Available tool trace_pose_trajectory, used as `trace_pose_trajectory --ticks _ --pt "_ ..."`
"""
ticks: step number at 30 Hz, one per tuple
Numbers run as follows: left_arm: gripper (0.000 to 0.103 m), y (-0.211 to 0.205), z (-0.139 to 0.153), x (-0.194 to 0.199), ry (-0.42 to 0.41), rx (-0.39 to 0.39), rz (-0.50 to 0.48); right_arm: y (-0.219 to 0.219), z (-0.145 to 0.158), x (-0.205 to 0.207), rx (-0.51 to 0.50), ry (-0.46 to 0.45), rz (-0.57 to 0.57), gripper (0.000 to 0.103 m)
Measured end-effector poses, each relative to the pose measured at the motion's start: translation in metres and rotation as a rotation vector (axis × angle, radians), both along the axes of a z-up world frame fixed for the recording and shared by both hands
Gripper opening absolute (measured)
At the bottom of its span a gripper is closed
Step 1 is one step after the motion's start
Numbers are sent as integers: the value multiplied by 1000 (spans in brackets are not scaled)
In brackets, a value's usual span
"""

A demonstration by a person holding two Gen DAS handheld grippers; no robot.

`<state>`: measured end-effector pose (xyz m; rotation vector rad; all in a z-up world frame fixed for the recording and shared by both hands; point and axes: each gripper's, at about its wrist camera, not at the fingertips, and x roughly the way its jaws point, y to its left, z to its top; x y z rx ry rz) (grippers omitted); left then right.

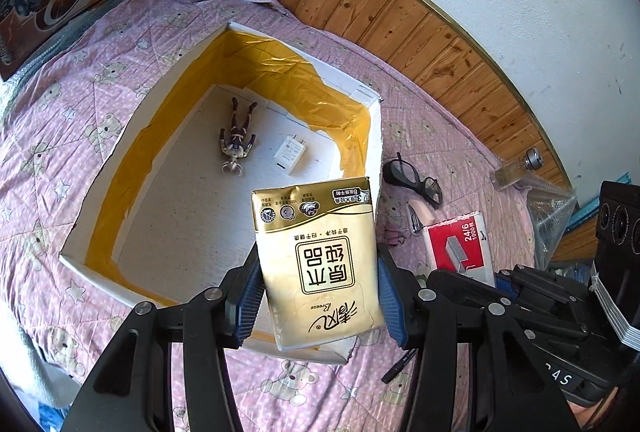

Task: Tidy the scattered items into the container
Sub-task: 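Carry the tissue pack and staple box over the box with both grippers, then open both grippers to drop the tissue pack and staple box into the box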

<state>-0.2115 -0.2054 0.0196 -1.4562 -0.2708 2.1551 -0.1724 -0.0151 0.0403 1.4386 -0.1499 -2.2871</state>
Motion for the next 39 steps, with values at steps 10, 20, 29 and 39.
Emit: trace_pose_trajectory --ticks 10,20,29,39 --pt "53 -9 -14 -14 -42 -7 50 -16 1 -29 19 9 43 16" --pt "53 0 -36 -29 -107 -13 70 -22 -10 -67 41 -3 71 16" --pt "53 6 -54 -42 -153 -27 92 -32 -26 -101 47 -27 102 16" --pt "53 -1 -74 -51 -225 -22 137 -53 -55 -131 82 -72 166 16"
